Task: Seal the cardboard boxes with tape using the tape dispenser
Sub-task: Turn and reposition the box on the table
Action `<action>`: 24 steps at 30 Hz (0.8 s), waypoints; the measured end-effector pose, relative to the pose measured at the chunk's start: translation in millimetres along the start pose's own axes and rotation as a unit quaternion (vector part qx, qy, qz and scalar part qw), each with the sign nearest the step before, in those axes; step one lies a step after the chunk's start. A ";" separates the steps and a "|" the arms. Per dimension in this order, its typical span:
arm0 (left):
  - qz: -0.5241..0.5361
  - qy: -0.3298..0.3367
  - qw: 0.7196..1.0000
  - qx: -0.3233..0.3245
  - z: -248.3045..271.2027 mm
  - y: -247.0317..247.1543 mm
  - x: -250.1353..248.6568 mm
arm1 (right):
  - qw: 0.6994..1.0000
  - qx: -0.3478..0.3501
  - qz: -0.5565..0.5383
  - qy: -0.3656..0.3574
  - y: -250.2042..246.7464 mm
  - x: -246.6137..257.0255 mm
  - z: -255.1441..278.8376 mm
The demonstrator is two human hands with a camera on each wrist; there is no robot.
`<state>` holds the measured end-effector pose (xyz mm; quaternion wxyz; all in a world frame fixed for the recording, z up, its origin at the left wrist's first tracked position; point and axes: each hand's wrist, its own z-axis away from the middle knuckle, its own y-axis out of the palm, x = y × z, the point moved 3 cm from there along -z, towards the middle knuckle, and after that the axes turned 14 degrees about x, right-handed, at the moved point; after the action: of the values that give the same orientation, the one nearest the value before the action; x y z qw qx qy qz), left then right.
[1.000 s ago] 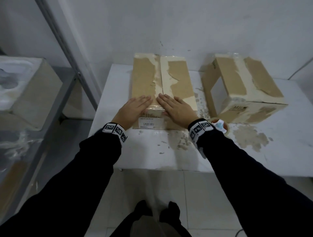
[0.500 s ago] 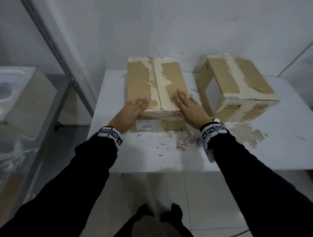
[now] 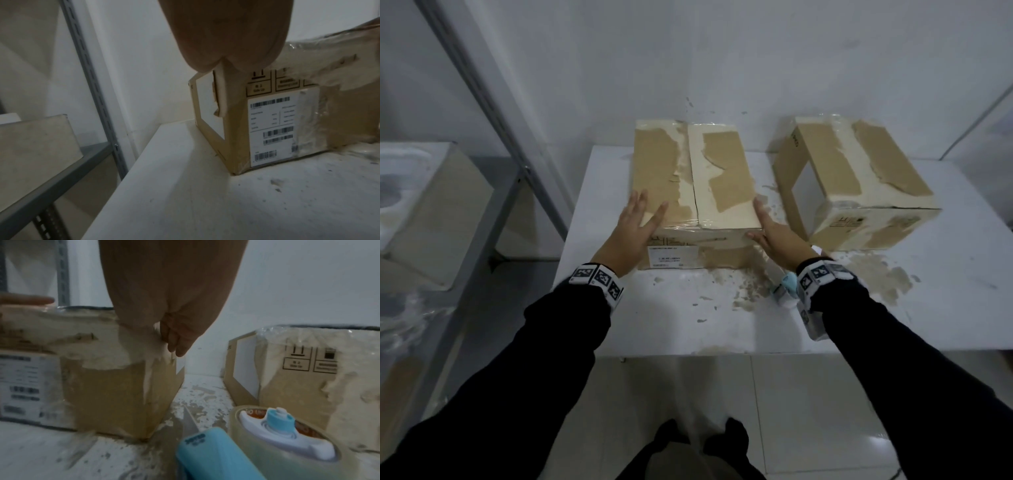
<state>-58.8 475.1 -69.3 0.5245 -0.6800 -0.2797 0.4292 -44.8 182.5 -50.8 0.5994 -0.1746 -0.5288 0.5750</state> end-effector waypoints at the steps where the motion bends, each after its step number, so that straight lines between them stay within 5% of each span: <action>1: 0.006 -0.005 1.000 -0.008 -1.1 1.4 -2.8 | 1.000 -0.008 -0.007 0.007 1.9 1.0 -2.0; 5: 0.007 -0.029 0.999 0.013 -7.6 -5.0 1.2 | 0.999 -0.042 -0.032 -0.003 2.4 7.9 -11.7; 11: -0.017 -0.048 0.997 0.063 -9.6 -12.7 16.2 | 0.998 0.046 -0.023 -0.018 -8.4 15.9 -10.5; 24: -0.046 -0.197 0.976 0.084 -40.2 -40.7 25.7 | 0.986 -0.165 0.007 0.034 -34.4 31.8 -55.6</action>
<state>-8.5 489.3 -34.6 0.5335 -0.5217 -0.3715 0.5524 12.0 222.9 -30.0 0.5757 -0.2944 -0.5945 0.4781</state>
